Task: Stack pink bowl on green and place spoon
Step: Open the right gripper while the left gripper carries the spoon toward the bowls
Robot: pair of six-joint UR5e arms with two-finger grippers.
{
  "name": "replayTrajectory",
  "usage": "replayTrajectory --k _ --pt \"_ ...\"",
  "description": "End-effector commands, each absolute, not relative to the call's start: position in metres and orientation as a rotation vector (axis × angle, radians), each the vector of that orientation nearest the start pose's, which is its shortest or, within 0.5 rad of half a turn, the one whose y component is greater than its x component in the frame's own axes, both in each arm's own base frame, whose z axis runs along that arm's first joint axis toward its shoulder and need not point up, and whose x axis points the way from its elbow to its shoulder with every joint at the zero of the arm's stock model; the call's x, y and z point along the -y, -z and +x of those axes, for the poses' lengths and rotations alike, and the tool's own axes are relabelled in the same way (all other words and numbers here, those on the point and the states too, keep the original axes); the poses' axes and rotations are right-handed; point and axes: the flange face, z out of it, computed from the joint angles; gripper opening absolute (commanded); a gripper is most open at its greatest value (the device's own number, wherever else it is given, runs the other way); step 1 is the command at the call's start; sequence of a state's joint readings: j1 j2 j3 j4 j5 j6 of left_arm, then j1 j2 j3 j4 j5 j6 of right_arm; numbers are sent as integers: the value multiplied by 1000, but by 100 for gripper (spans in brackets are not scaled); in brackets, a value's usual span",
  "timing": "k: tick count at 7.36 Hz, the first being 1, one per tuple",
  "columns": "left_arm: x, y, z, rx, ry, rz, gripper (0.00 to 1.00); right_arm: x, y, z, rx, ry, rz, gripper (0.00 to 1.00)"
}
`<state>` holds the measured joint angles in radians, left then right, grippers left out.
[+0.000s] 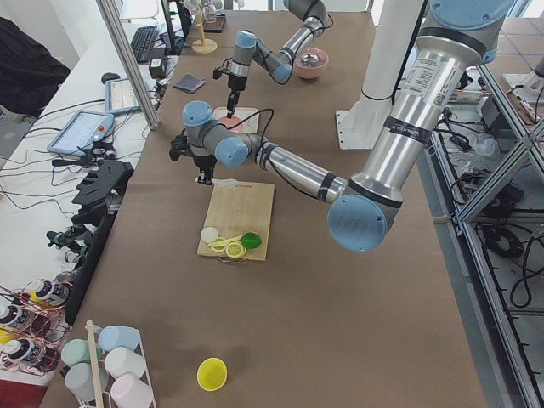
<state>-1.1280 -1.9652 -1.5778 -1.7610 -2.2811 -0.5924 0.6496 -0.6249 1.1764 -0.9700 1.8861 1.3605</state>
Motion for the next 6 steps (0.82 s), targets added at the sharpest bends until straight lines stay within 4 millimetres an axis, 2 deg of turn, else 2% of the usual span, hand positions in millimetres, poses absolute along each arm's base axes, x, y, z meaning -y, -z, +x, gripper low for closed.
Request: replayTrajectory --k 1,2,3,4,5,6 --pt "622 -392 219 -889 -69 166 0 568 -150 -578 1163 -213 226 100" --pt "626 -371 223 -905 -79 194 0 571 -148 -573 1168 -219 227 100" --pt "633 -329 233 -964 -38 196 0 577 -147 -561 1174 -223 226 100" --pt "635 -283 261 -1031 -37 215 0 583 -158 -545 1179 -221 204 100" --pt "633 -244 304 -1102 -44 230 0 587 -180 -520 1178 -214 189 100" --pt "640 -231 332 -1150 -60 255 0 591 -200 -497 1174 -208 178 100"
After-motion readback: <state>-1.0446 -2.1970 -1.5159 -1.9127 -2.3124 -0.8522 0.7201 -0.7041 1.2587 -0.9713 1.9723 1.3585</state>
